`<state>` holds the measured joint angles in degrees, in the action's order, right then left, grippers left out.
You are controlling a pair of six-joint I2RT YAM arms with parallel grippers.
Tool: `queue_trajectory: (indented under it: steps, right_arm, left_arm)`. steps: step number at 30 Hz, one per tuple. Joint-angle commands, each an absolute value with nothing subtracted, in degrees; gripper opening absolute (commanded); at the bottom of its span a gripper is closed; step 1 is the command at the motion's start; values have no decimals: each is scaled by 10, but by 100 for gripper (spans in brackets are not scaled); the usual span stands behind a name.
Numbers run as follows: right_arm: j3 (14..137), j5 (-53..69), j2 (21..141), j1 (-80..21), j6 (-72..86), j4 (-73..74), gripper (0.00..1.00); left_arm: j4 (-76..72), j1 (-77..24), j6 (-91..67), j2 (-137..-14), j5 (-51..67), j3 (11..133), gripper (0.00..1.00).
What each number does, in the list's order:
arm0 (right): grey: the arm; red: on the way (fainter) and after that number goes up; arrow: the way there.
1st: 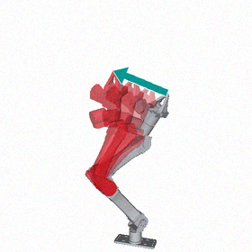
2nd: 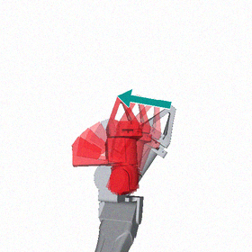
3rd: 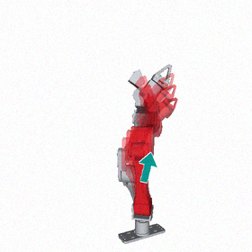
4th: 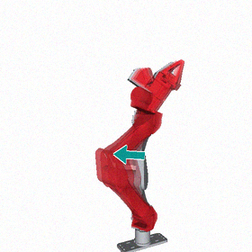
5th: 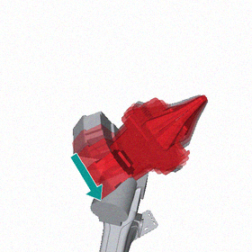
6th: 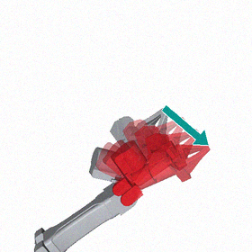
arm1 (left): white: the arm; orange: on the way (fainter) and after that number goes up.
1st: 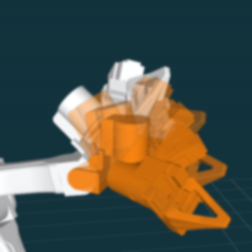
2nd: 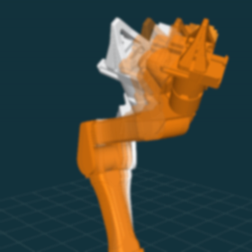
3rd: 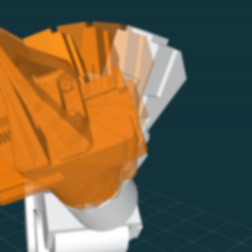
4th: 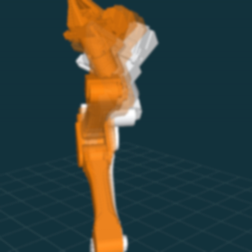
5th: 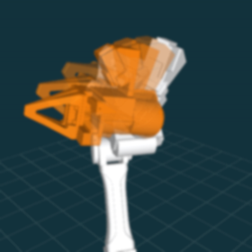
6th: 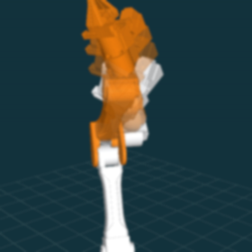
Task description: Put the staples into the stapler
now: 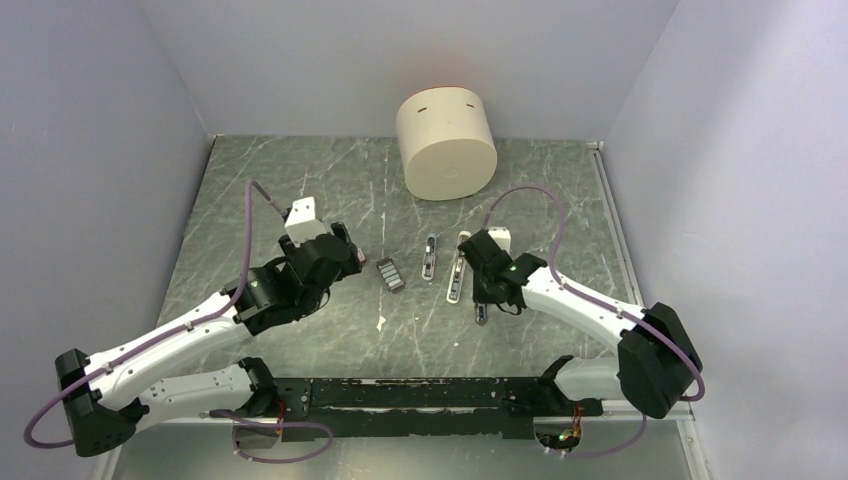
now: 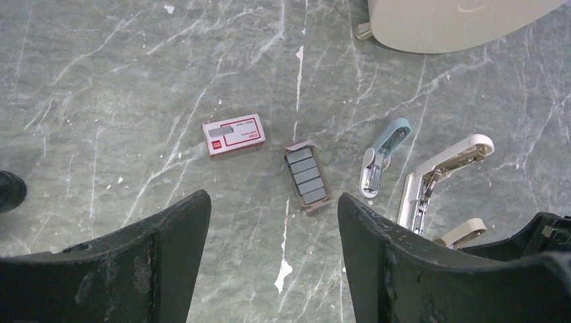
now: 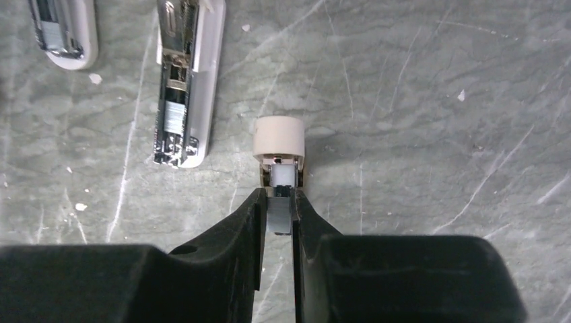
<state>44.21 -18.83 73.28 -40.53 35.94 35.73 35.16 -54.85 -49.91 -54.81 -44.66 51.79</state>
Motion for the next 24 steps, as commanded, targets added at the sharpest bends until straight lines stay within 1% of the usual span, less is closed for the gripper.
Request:
queue_trajectory:
  steps: [1, 13, 24]
  right_arm:
    - [424, -167, 724, -390, 344, 331, 21]
    - [396, -149, 726, -382, 311, 294, 21]
    - [394, -142, 735, -382, 309, 295, 21]
  left_arm:
    - [332, -545, -493, -553, -439, 531, 74]
    - [335, -545, -498, -551, -439, 529, 74]
    - [337, -545, -498, -548, -442, 527, 74]
